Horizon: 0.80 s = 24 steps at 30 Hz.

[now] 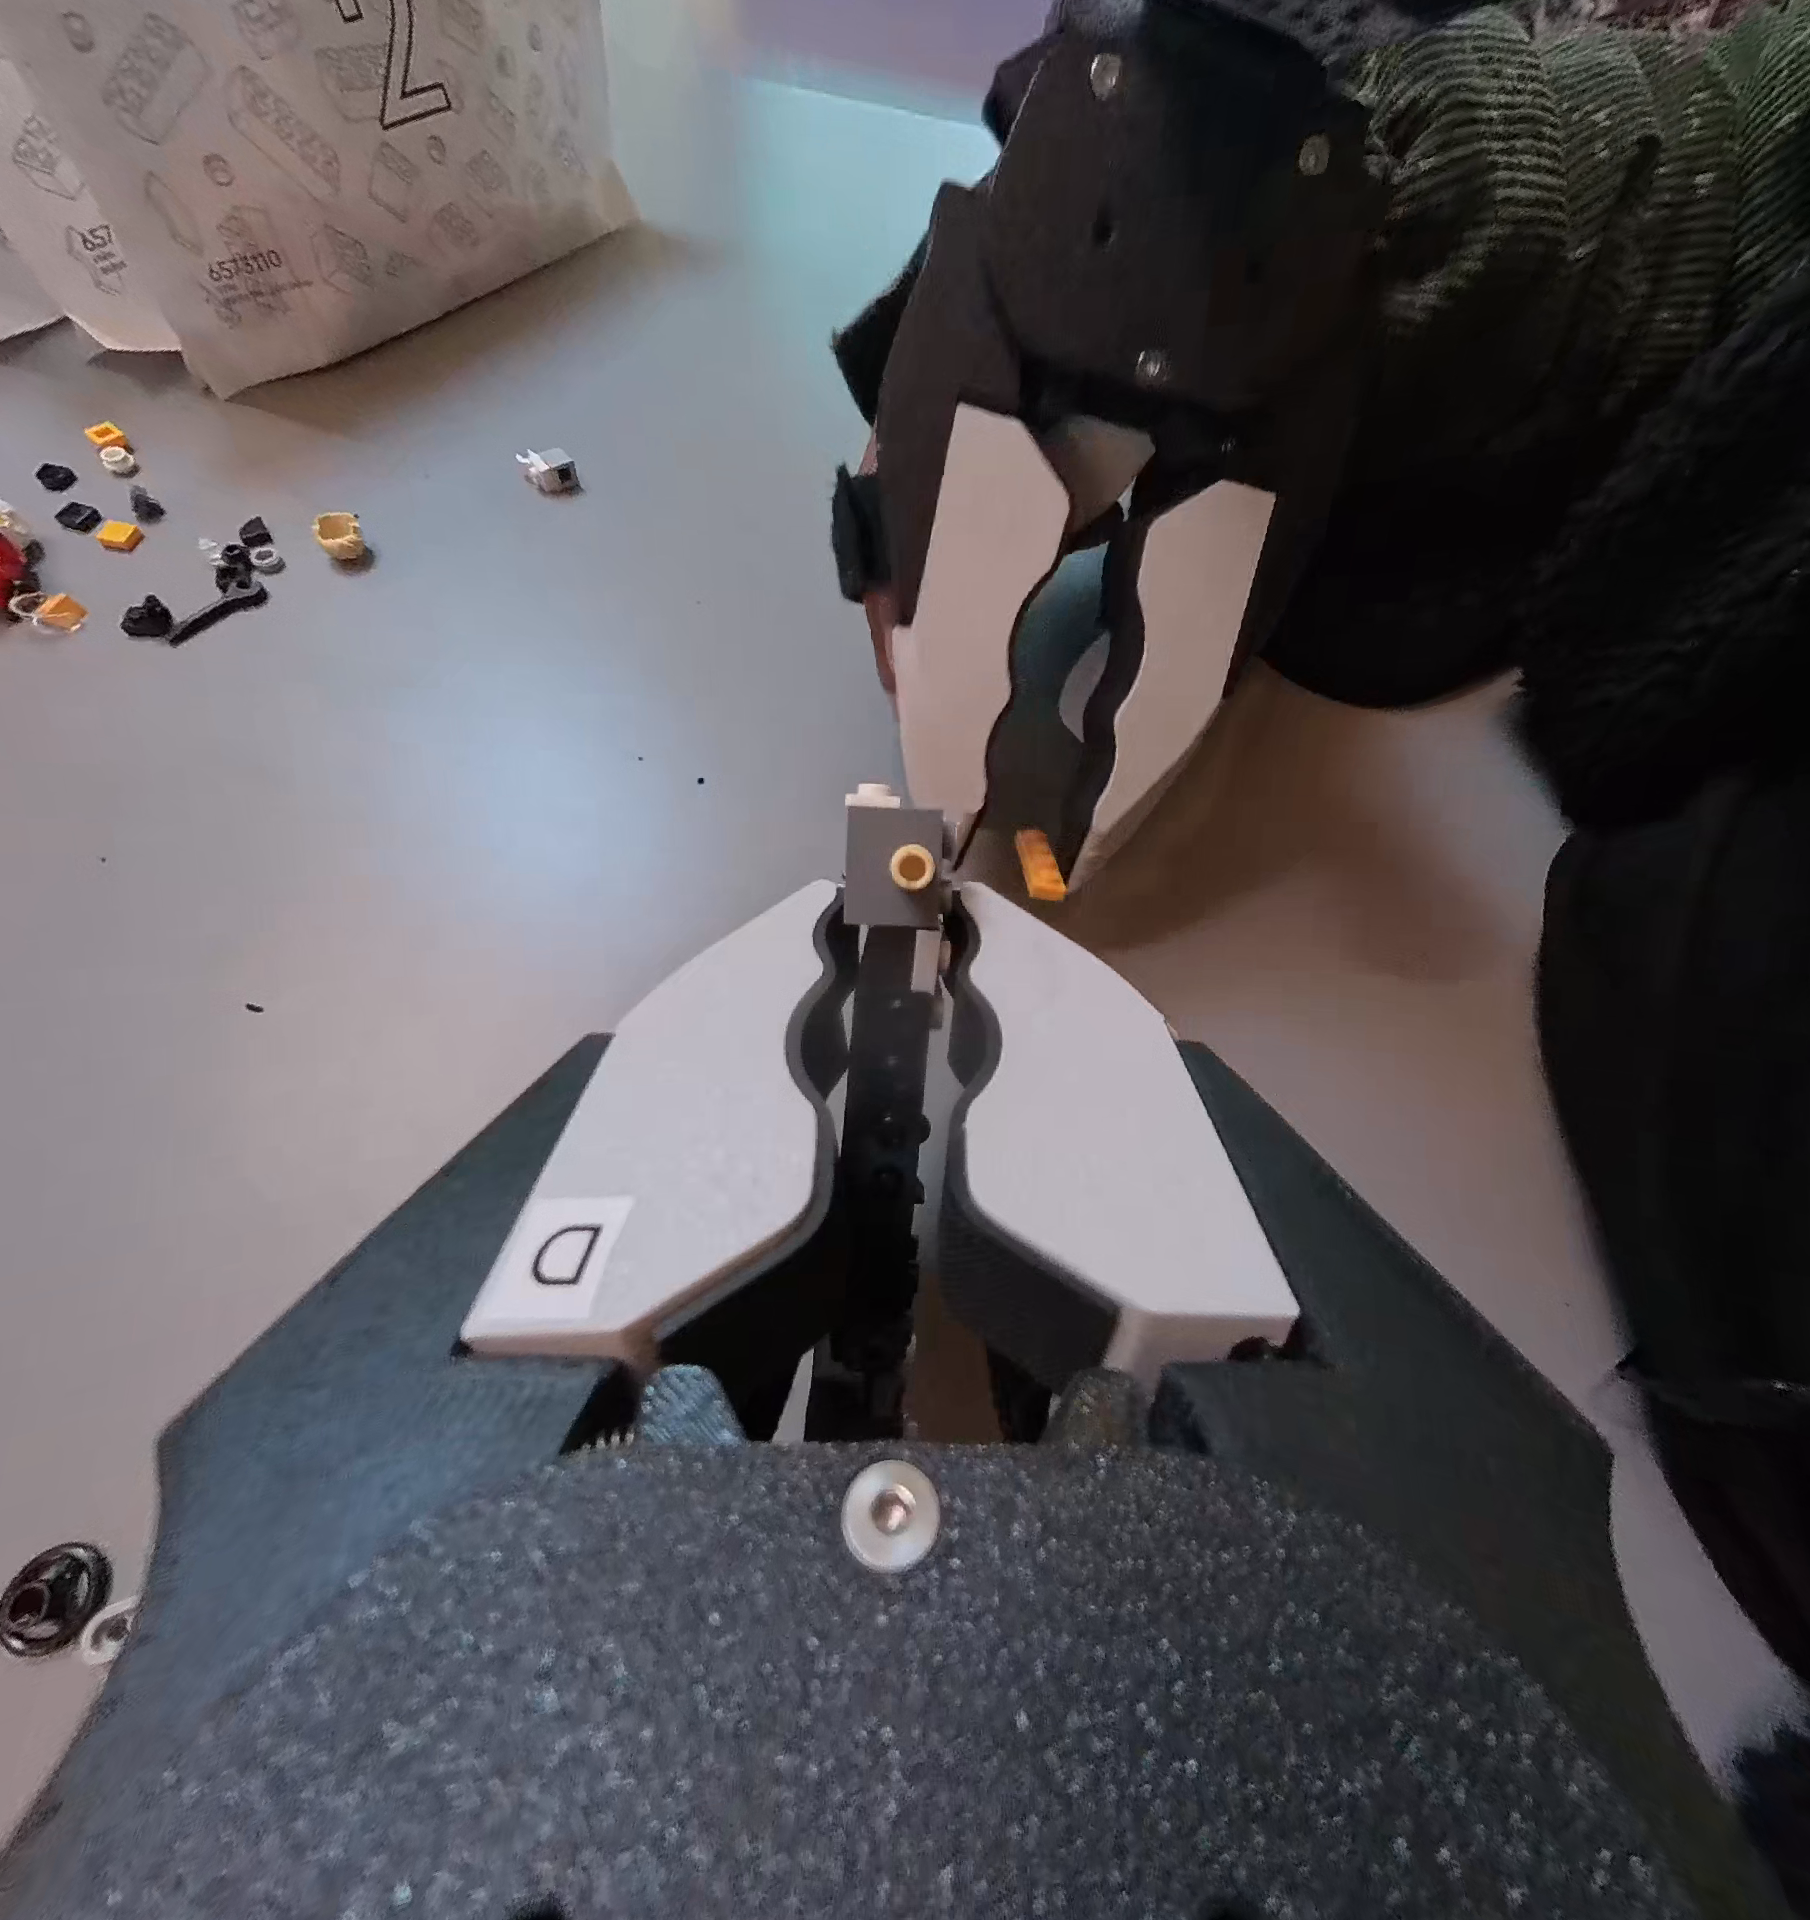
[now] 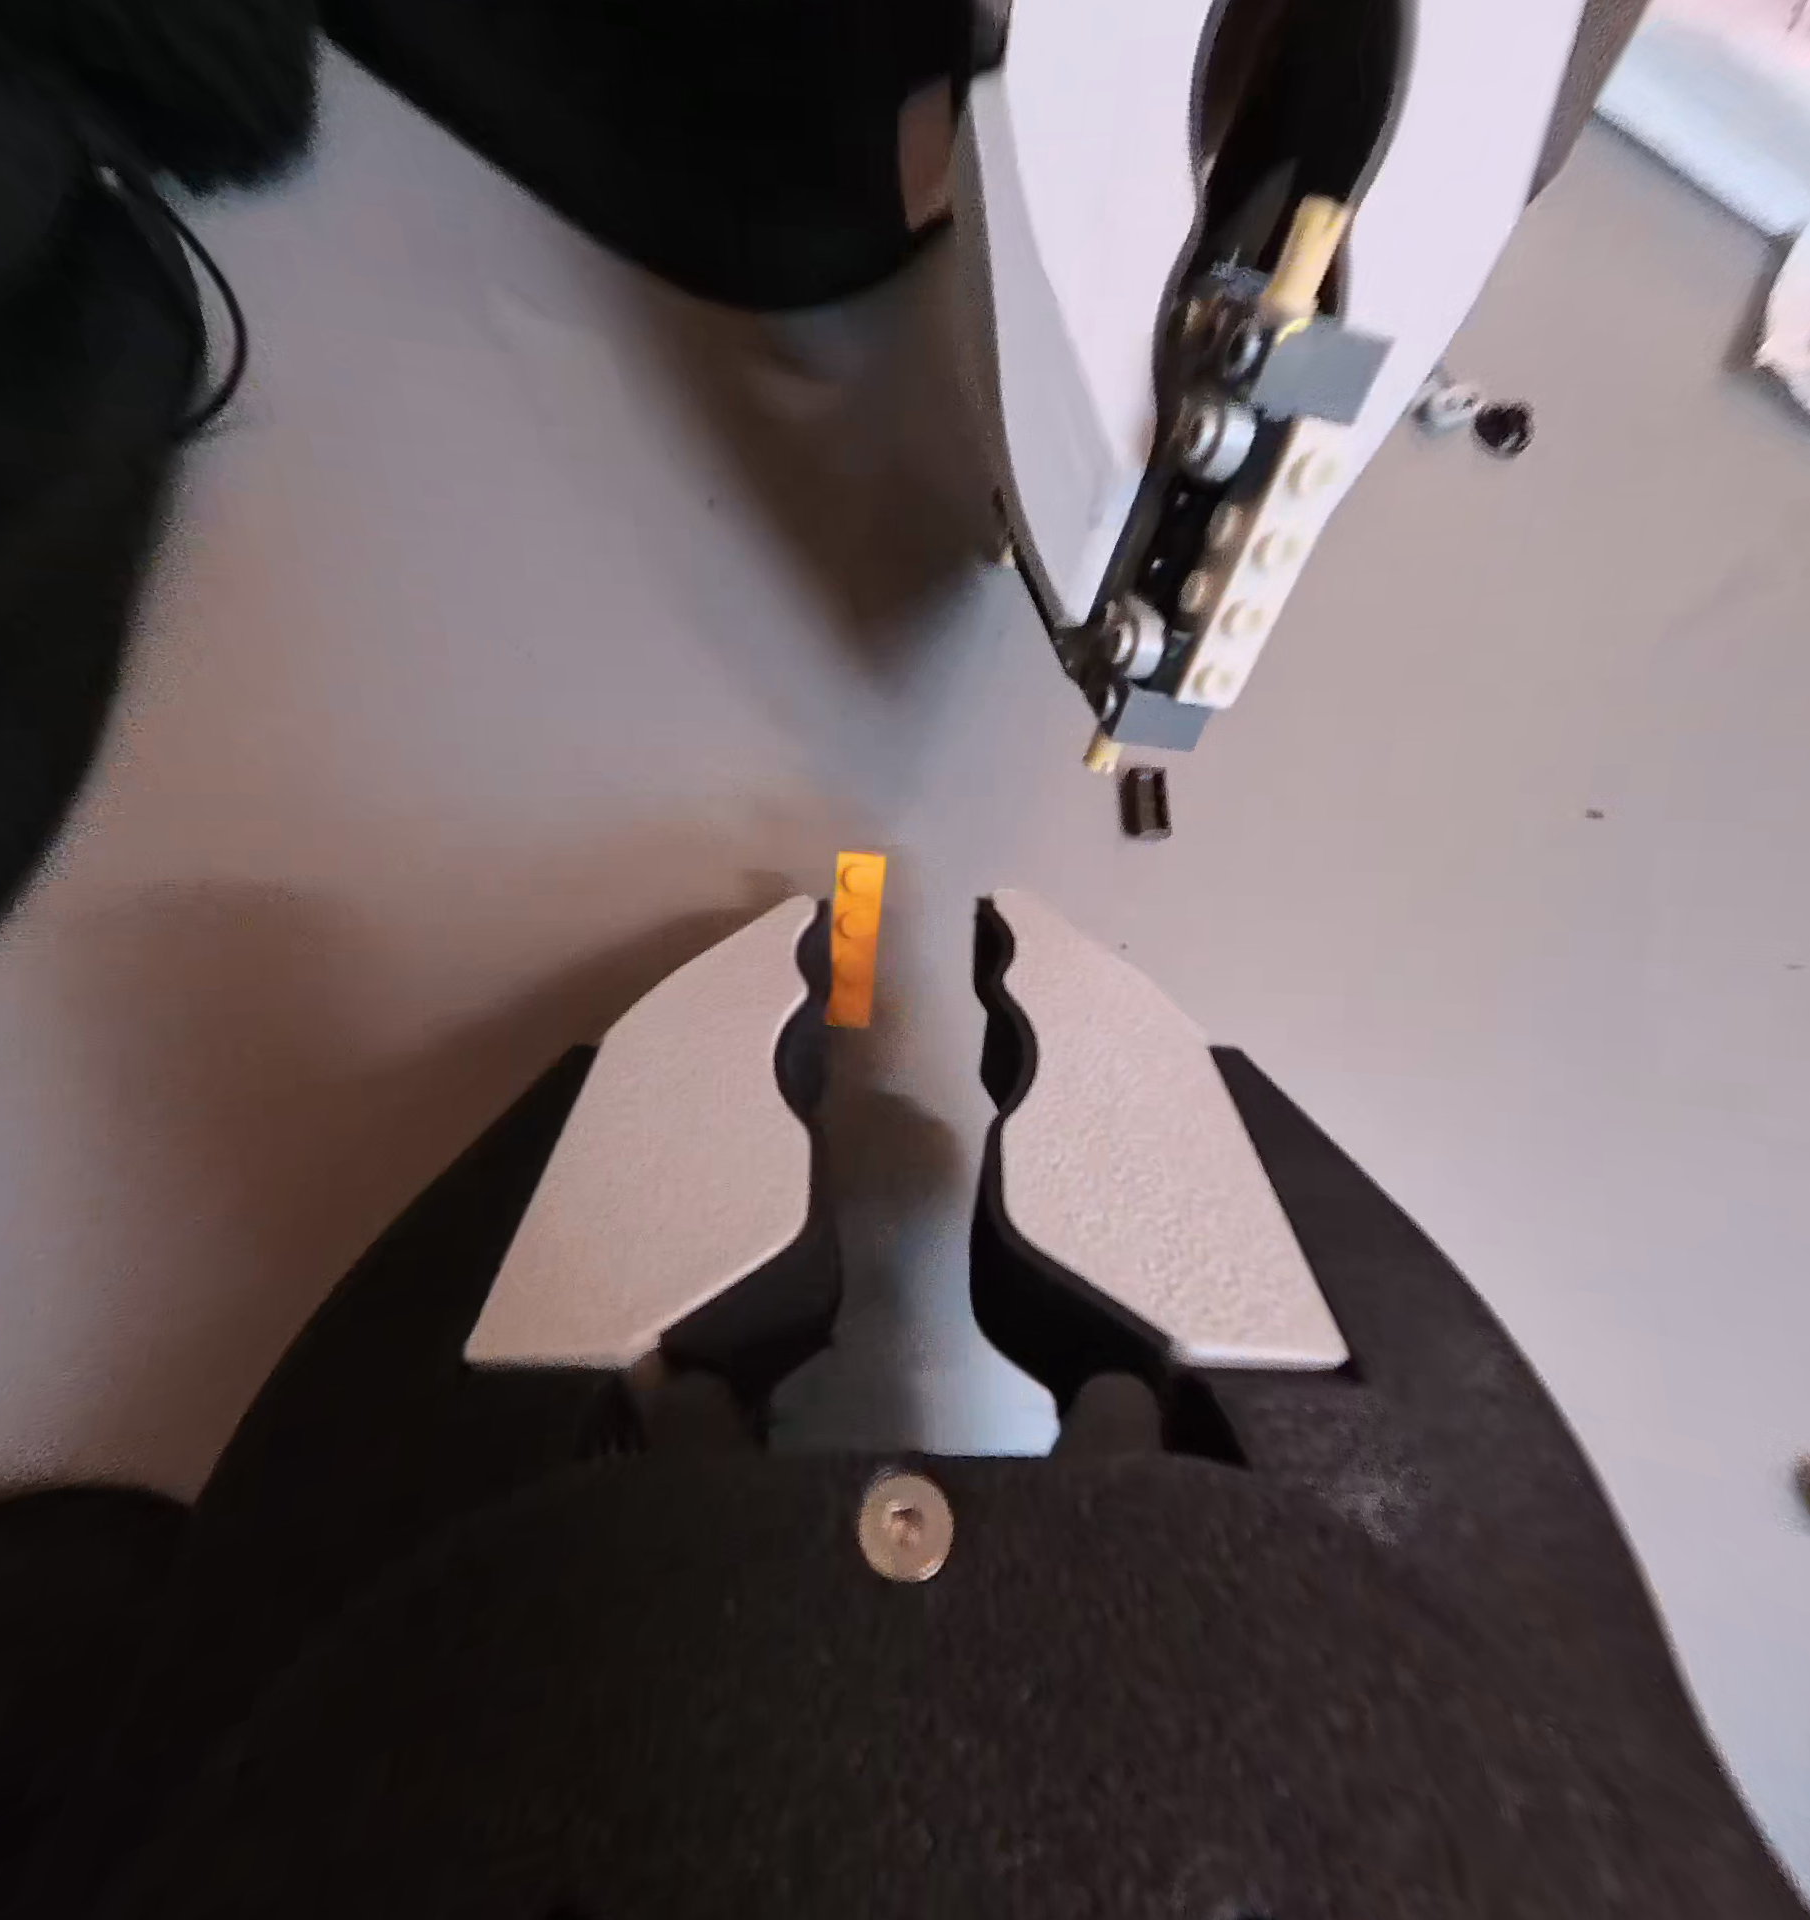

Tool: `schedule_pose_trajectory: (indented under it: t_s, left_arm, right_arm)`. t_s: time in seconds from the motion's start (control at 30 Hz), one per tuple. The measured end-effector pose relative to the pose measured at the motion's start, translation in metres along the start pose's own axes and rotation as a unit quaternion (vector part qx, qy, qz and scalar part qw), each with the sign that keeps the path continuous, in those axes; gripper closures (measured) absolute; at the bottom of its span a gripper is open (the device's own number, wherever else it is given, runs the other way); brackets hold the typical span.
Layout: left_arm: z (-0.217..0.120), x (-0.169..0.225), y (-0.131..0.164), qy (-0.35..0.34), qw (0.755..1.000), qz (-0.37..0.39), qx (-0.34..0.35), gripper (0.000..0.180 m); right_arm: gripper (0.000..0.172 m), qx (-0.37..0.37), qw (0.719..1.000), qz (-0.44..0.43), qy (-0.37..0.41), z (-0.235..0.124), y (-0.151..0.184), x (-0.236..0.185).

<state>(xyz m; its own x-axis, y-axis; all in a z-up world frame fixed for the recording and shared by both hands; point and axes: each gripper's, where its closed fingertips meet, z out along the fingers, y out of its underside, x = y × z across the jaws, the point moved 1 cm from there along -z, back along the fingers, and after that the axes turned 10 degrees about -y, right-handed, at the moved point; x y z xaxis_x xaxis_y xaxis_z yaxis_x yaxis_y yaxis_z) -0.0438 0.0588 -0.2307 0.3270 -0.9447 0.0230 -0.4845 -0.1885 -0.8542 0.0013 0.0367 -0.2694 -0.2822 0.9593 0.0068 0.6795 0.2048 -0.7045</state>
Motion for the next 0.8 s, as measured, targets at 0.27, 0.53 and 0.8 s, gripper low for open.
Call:
schedule_pose_trajectory:
  t_s: [0.27, 0.53, 0.8]
  left_arm:
    - [0.000, 0.007, -0.001, 0.012, 1.000, 0.012, 0.006, 0.165]
    - [0.003, 0.023, -0.003, 0.036, 0.998, 0.048, 0.013, 0.165]
    - [-0.003, 0.015, -0.003, 0.057, 0.998, -0.015, 0.010, 0.160]
  right_arm:
    - [0.114, 0.127, 0.991, 0.041, 0.001, -0.024, -0.034, 0.007]
    - [0.148, 0.187, 0.981, 0.046, 0.026, -0.026, -0.055, 0.015]
    - [0.163, 0.229, 0.963, 0.138, -0.034, -0.030, -0.053, 0.018]
